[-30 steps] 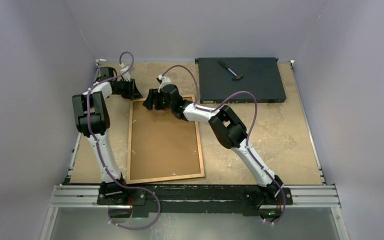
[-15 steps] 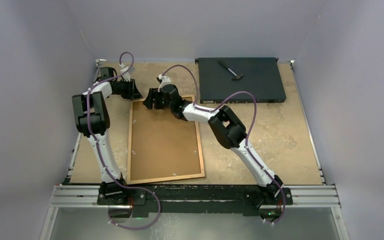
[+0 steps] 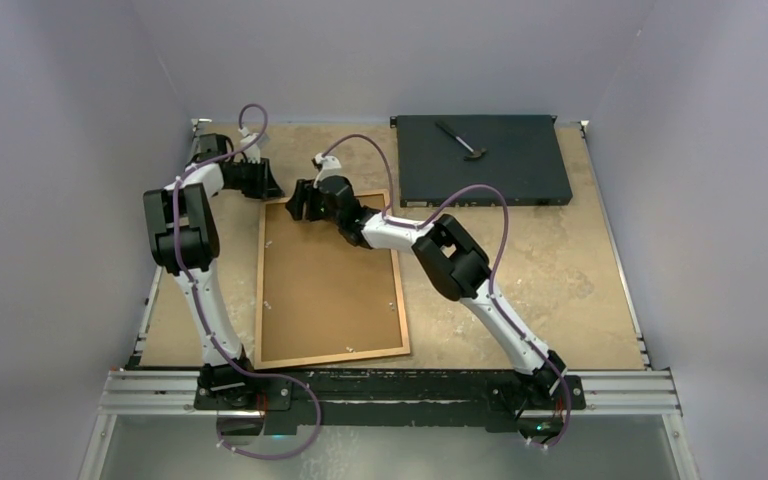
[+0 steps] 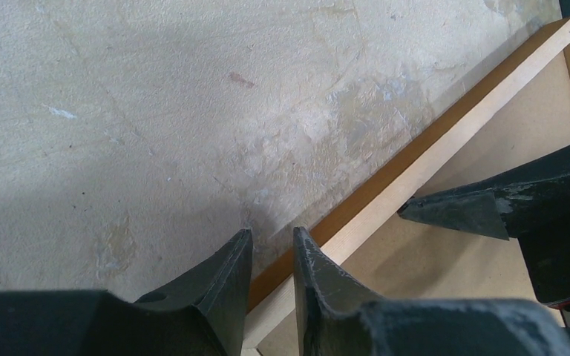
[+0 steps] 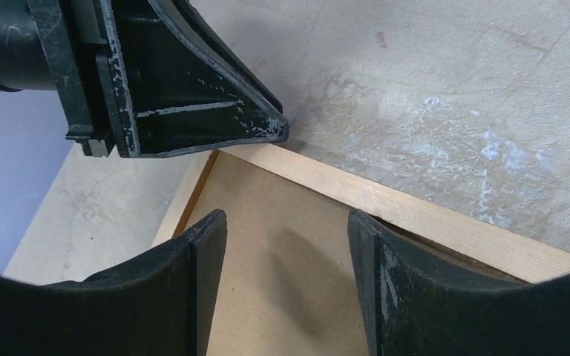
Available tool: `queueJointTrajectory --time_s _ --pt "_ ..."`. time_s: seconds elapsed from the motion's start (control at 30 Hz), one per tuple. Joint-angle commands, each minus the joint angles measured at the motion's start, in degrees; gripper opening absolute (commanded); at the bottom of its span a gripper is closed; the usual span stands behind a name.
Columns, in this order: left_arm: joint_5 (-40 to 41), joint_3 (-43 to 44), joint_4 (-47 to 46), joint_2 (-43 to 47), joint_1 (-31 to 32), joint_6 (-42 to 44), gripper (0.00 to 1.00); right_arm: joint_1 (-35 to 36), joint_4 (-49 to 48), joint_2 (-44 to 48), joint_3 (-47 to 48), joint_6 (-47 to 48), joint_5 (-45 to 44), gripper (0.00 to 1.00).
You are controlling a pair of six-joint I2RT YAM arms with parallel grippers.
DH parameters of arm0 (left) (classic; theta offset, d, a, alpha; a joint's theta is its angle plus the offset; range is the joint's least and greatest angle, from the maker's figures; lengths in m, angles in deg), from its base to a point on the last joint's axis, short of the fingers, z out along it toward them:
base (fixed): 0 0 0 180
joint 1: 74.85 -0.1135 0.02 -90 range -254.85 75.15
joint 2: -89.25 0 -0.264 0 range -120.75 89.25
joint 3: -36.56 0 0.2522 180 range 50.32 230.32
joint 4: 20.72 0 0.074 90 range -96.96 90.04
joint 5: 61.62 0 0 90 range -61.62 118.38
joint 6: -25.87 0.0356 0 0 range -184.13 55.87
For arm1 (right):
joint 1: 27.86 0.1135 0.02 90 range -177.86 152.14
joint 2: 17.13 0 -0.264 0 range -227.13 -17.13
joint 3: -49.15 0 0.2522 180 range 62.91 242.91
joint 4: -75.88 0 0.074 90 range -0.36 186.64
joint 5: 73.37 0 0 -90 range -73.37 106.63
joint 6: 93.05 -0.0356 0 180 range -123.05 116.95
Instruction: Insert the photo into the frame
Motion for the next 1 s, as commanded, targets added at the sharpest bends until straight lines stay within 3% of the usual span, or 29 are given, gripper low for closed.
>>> queueJointTrajectory --time_s 0.0,0.57,0.97 --pt "-0.1 -1.3 6.0 2.8 -0.6 1.9 0.25 0.3 -1.9 1.1 -1.0 3.2 -7.1 0.65" --pt "-0.2 -2.1 6.8 4.5 -2.5 1.8 0.25 1.3 -3.5 9.8 -8.4 2.5 -2.0 0.70" --pt "-0.9 -2.3 6.7 4.5 -2.5 2.0 0.25 2.0 0.8 5.5 -4.0 0.9 0.5 0.71"
